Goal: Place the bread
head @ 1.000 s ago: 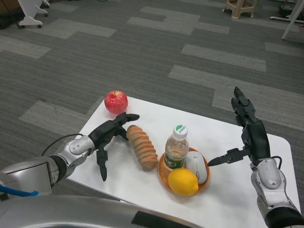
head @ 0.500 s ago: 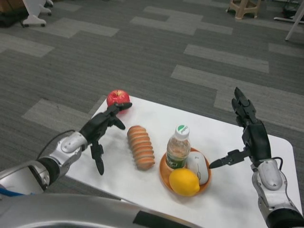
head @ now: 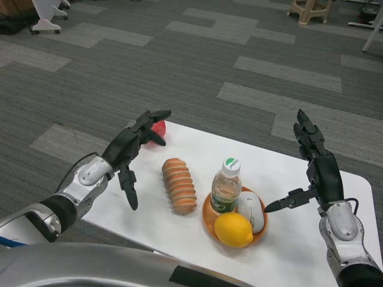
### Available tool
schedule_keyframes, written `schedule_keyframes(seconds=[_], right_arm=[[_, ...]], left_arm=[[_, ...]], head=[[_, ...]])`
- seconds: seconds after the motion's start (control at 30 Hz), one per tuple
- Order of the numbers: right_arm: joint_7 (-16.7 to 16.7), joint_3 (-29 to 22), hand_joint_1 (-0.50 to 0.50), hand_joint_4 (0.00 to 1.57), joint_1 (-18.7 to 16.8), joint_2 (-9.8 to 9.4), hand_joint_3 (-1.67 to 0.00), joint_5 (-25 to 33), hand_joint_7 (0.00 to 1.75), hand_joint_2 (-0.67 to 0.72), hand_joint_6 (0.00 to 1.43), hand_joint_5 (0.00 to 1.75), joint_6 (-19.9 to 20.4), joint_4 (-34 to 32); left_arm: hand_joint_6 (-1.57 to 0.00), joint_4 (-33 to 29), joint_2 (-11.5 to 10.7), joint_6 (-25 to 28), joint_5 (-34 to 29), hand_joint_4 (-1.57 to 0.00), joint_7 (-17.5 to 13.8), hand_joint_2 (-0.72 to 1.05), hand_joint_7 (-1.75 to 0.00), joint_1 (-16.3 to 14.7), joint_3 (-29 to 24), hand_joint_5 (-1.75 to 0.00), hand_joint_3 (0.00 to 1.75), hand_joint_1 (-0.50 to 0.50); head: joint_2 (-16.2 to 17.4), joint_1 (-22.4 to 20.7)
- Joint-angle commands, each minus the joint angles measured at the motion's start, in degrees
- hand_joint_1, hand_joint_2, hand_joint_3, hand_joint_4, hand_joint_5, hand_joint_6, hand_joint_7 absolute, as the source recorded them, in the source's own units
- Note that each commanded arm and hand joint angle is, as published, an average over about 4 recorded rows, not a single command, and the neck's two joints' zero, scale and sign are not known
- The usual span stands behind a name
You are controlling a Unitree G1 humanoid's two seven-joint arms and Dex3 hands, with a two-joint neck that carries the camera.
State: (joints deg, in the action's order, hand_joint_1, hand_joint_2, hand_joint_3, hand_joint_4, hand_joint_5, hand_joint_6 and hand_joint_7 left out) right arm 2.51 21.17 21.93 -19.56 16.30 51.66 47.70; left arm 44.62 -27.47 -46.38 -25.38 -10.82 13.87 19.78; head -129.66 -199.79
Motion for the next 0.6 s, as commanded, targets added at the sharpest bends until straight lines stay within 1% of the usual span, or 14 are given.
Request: schedule_keyframes(seconds=[0.03,0.07,0.17,0.23,0.33,0.43,0.5,0.57,0.6], right_arm=[[-0.40,-0.14,-0.16,0.00,0.49,-0.24,0.00,0.67,0.00,0.15,0.00,0.00,0.10,-0.94],[-0.40,-0.18,-0.16,0.00,0.46,-0.22,0.00,0.67,0.00,0.15,0.00,0.00,0.10,-1.20],[-0.40,-0.25,-0.17,0.00,0.35,-0.22,0.00,0.67,0.00,0.15,0.00,0.00,0.10,-1.82],[-0.40,-0.25,-0.17,0.00,0.22,-0.17,0.00,0.67,0.00,0.15,0.00,0.00,0.10,-2.13],[-0.40,-0.25,-0.17,0.00,0.05,-0.15,0.00,0.67,0.00,0.15,0.00,0.00,0.10,-2.54],[-0.40,-0.25,-0.17,0.00,-0.09,-0.22,0.00,0.67,0.00,0.15,0.00,0.00,0.10,-2.96],[-0.40,-0.25,-0.17,0.00,-0.17,-0.26,0.00,0.67,0.00,0.15,0.00,0.00,0.10,-3.18],[-0.40,-0.25,-0.17,0.00,-0.26,-0.30,0.00,0.67,0.00,0.15,0.00,0.00,0.10,-3.40],[-0.40,-0.27,-0.17,0.00,-0.33,-0.30,0.00,0.67,0.00,0.15,0.00,0.00,0.10,-3.51]], left_arm=[[0.00,-2.87,-0.06,-0.25,-3.93,0.00,0.74,-0.50,-0.49,1.65,1.80,-1.36,0.09,-0.46],[0.00,-3.95,-0.02,-0.38,-6.04,0.00,0.78,-0.44,-0.49,2.04,2.81,-1.31,0.09,-0.46],[0.00,-6.26,0.09,-0.82,-10.66,0.00,1.28,-0.41,-0.49,2.88,4.88,-1.23,0.09,-0.46],[0.00,-7.44,0.31,-1.26,-12.59,0.00,1.90,-0.44,-0.49,3.14,5.58,-1.23,0.09,-0.46],[0.00,-9.25,0.64,-2.14,-14.46,0.00,2.82,-0.37,-0.49,3.25,6.11,-1.23,0.09,-0.46],[0.00,-10.61,0.79,-2.97,-16.28,0.00,3.53,-0.41,-0.54,3.58,6.99,-1.28,0.09,-0.46],[0.00,-11.36,0.88,-3.24,-17.20,0.00,3.57,-0.55,-0.49,3.80,7.78,-1.13,0.09,-0.47],[0.00,-12.01,0.93,-3.28,-17.64,0.00,3.70,-0.66,-0.28,3.98,8.44,-0.80,0.09,-0.48],[0.00,-12.37,0.93,-3.26,-18.17,0.00,3.86,-0.68,-0.19,4.02,8.81,-0.72,0.09,-0.49]], head=[[-0.23,0.22],[-0.31,0.33],[-0.42,0.54],[-0.48,0.50],[-0.57,0.51],[-0.66,0.58],[-0.78,0.63],[-0.87,0.86],[-0.87,0.94]])
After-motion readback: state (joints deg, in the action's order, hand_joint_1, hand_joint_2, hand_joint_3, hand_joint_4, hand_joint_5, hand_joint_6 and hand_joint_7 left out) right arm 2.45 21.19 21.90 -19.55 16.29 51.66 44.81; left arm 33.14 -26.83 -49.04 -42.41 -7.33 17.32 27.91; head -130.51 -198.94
